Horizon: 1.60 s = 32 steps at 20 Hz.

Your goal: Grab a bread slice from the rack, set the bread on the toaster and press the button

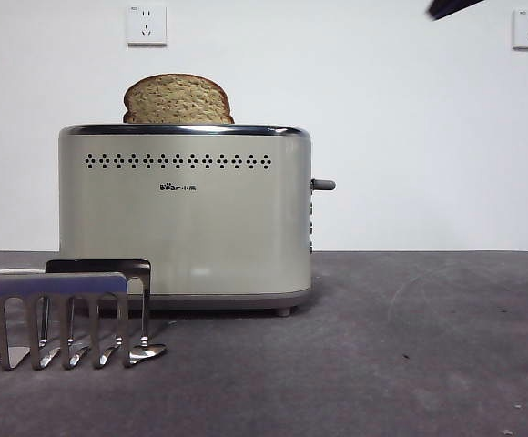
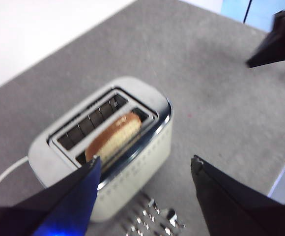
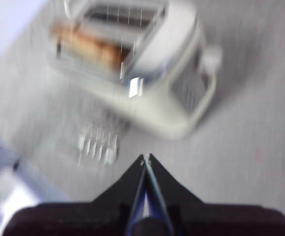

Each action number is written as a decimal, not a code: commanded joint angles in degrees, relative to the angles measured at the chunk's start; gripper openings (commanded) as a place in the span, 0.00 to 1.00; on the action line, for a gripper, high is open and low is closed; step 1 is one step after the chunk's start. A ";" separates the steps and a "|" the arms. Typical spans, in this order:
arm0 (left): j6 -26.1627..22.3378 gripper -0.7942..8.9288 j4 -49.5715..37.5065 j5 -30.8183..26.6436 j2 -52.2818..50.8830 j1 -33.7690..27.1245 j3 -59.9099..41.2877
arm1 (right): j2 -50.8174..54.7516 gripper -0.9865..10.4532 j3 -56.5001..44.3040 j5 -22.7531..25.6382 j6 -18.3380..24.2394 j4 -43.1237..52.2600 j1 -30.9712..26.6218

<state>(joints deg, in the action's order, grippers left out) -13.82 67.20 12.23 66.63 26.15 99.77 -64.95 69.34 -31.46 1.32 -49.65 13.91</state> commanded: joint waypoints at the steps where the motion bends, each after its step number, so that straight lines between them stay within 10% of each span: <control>1: 0.52 0.38 2.25 0.07 -0.09 0.13 -0.17 | 2.51 0.08 -0.48 -0.11 4.07 -5.97 0.22; 5: 0.33 0.06 6.54 0.09 -0.09 0.13 -0.17 | 5.97 0.08 -0.48 -0.11 4.76 -11.17 0.20; 24: 0.35 0.08 7.85 0.00 -0.09 0.11 -0.17 | 6.84 0.09 -0.48 0.15 4.59 -11.26 0.13; 32: -2.45 0.08 -22.10 3.93 -7.67 -15.52 -3.56 | 6.86 0.09 -0.48 0.17 4.59 -11.26 0.13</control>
<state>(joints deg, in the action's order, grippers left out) -15.44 46.68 15.31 59.72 11.35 96.79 -58.19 69.34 -31.31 5.45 -61.19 13.91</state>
